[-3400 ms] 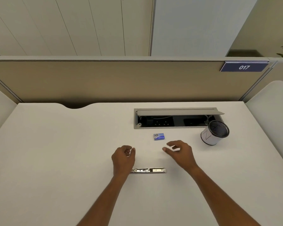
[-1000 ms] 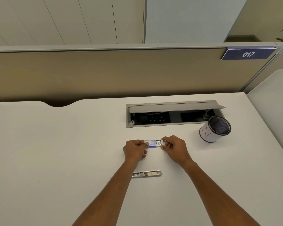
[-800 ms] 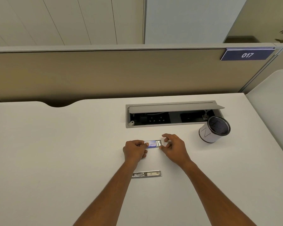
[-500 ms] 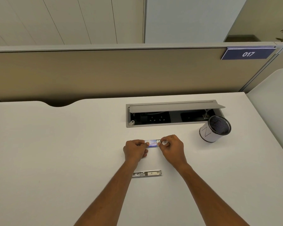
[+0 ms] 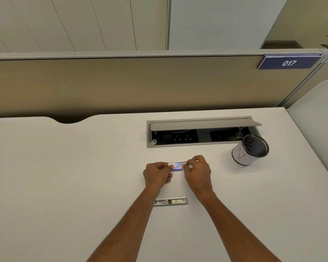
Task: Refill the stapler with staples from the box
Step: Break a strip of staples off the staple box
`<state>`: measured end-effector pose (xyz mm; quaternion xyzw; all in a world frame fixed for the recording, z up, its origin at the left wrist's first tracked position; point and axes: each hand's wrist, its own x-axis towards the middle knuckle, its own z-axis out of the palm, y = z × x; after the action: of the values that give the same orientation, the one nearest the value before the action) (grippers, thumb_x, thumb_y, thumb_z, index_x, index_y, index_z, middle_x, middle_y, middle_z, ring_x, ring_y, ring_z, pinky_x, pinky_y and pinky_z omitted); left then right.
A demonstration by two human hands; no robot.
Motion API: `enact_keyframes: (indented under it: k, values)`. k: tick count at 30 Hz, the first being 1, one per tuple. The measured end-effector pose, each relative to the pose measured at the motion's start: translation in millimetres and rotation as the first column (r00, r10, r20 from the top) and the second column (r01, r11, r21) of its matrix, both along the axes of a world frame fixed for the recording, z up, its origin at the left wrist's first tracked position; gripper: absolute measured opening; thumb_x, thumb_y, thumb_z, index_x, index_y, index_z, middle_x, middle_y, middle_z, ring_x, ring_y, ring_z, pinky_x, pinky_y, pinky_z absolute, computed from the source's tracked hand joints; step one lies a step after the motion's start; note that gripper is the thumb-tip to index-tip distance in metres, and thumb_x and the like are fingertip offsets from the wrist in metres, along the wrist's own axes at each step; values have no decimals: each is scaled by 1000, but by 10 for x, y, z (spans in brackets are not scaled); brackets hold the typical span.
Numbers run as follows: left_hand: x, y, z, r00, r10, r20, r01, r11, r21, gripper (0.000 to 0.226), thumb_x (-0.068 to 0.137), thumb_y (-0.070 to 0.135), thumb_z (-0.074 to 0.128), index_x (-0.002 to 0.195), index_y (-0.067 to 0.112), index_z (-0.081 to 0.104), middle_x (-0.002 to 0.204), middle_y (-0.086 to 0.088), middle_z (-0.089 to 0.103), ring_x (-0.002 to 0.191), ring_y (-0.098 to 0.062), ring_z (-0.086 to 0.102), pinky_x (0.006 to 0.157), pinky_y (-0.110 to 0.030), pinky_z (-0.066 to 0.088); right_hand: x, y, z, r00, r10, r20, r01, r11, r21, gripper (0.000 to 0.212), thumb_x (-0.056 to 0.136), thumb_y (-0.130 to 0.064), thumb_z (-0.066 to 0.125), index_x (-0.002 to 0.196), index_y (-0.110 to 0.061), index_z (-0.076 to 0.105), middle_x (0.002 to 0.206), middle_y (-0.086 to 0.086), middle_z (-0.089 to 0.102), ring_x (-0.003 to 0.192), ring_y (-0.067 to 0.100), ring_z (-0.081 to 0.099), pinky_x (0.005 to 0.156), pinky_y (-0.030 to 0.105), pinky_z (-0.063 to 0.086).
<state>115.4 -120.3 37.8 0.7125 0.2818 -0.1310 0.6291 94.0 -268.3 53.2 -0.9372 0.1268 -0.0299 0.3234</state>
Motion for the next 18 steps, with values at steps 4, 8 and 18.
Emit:
enact_keyframes:
  k: [4,8,18]
  values:
    - [-10,-2,9,1000,-2,9,2,1000,8,24,82,13,88,103,6,79,77,-10,79,51,-13,74,50,-26,62,-28,44,20,1000,20,-17,-22,996,-92,27,100,-26,59,109,-6,77,131,4,61,94,18,69,68,5,40]
    - [-22,-6,31,1000,-2,9,2,1000,9,19,82,14,88,98,10,78,69,-1,76,48,-11,73,45,-21,57,-47,114,16,999,22,-27,-26,988,-149,28,100,-29,58,108,-10,76,140,2,59,108,17,65,73,15,42]
    - [-30,-12,45,1000,6,20,-6,1000,11,16,82,15,88,90,18,75,68,1,76,49,-12,74,45,-19,56,16,210,29,998,12,-63,-22,987,-160,32,95,-28,64,117,-6,72,136,4,61,117,21,60,71,19,52]
